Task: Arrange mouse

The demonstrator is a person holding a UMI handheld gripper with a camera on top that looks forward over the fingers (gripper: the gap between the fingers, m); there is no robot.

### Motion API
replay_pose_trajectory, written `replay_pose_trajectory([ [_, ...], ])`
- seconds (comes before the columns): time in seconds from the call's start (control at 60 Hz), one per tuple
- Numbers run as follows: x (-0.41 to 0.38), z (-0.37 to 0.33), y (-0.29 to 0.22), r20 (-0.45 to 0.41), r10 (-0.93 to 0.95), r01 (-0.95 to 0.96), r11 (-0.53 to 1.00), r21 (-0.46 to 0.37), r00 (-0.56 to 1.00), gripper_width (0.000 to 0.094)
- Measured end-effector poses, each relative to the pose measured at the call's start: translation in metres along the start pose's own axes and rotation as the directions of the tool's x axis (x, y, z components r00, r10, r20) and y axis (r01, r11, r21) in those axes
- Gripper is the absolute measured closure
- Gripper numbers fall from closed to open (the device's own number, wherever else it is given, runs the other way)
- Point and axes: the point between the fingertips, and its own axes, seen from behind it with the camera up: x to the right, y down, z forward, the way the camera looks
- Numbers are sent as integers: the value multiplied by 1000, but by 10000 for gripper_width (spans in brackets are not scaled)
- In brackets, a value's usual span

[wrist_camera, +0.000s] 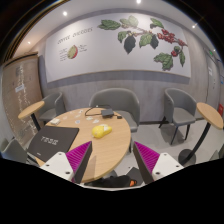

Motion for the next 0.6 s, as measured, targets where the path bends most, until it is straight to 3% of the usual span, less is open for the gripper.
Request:
replay_pose_trajectory([
  [0.083, -3, 9, 5, -7, -39, 39, 999, -3, 999, 81],
  [0.2, -29, 45, 12, 51, -94, 94, 996, -6, 994, 84],
  [0.467, -76, 125, 29, 161, -114, 137, 980, -144, 980, 82],
  [0.6, -75, 172, 36, 115, -100, 123, 969, -212, 988, 82],
])
